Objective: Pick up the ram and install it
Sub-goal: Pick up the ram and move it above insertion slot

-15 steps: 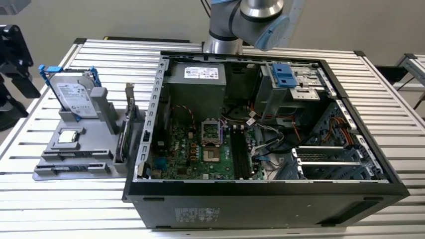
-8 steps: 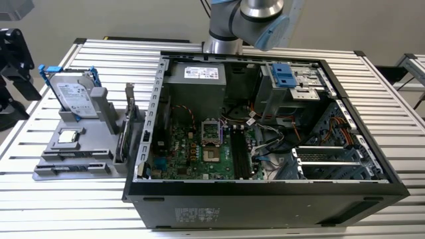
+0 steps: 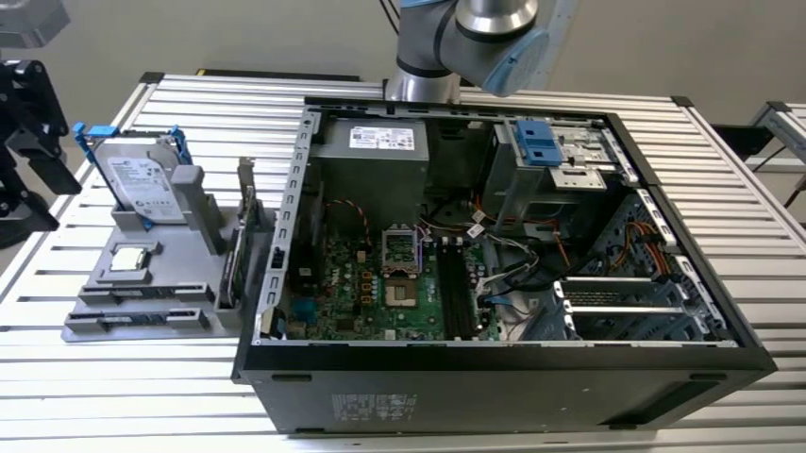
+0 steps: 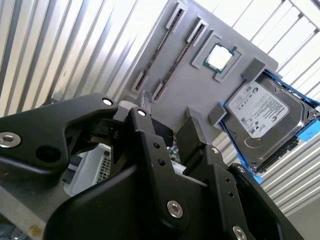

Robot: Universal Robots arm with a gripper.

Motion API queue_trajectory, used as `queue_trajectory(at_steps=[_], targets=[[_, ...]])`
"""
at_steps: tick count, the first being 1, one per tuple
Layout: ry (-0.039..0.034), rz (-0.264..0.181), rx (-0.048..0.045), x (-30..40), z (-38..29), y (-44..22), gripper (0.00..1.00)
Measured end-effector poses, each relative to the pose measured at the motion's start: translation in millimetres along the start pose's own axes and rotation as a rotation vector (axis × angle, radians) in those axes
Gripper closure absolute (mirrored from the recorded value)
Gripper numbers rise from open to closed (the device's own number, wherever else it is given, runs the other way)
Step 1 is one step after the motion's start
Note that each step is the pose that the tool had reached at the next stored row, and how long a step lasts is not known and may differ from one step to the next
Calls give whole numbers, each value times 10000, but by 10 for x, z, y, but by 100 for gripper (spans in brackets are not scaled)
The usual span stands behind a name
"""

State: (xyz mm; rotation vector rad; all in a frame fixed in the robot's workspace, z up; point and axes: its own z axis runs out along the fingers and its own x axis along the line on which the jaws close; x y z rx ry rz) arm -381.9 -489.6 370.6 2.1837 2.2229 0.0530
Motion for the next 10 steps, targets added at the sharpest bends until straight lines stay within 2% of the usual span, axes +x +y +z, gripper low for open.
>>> queue_trajectory(at_steps=[10], targets=[[2, -25, 0, 0, 63, -3, 0]])
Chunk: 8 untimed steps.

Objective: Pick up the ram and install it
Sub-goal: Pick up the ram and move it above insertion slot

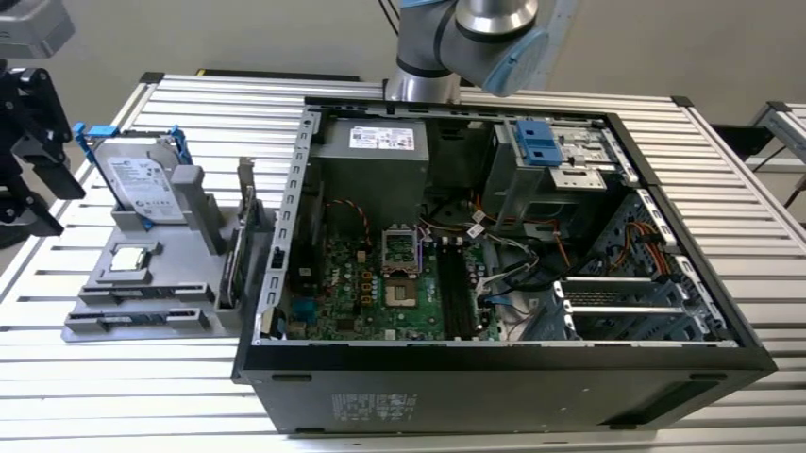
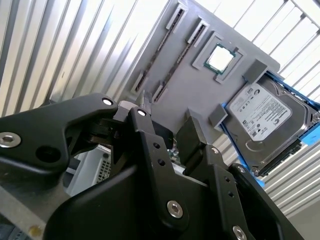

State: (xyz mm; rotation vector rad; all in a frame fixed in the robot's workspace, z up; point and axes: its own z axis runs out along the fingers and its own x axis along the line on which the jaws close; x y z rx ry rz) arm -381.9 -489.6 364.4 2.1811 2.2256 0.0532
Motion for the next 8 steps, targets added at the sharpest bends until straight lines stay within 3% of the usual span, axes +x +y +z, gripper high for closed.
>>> queue_trajectory(at_steps=[8], targets=[[0, -18, 2, 0, 53, -2, 0]])
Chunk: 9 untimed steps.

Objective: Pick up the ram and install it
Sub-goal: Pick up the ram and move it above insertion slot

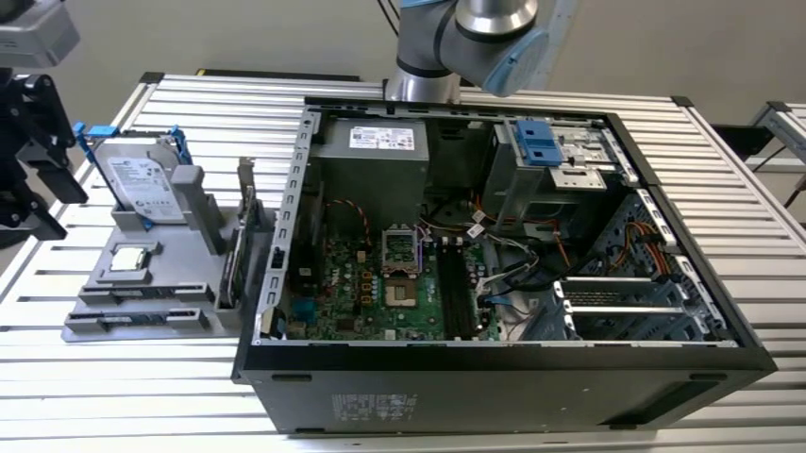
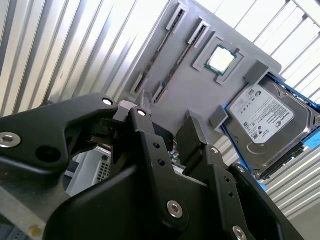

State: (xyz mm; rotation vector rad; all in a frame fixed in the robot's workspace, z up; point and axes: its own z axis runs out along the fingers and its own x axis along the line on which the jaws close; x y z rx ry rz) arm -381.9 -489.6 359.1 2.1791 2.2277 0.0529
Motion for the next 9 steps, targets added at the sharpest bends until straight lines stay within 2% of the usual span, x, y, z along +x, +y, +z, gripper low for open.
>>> queue_trajectory(at_steps=[9], targets=[[1, -19, 2, 0, 69, -3, 0]])
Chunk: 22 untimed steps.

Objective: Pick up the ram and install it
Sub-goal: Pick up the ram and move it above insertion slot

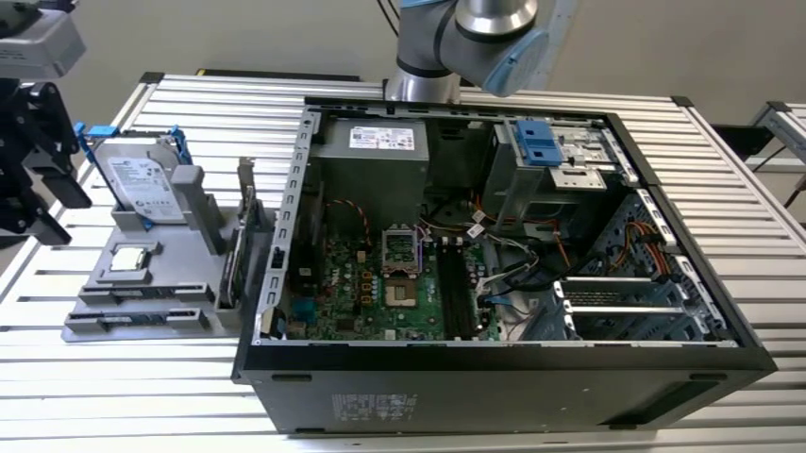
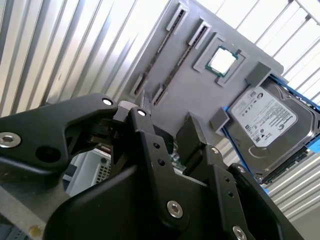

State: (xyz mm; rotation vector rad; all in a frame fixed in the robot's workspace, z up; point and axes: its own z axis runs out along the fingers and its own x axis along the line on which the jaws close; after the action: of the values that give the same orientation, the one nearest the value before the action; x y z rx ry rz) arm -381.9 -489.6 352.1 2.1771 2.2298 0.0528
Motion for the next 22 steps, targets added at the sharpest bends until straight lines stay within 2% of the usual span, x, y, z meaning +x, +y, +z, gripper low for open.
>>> queue_trajectory(at_steps=[22], targets=[[3, -37, 41, -1, 166, -7, 0]])
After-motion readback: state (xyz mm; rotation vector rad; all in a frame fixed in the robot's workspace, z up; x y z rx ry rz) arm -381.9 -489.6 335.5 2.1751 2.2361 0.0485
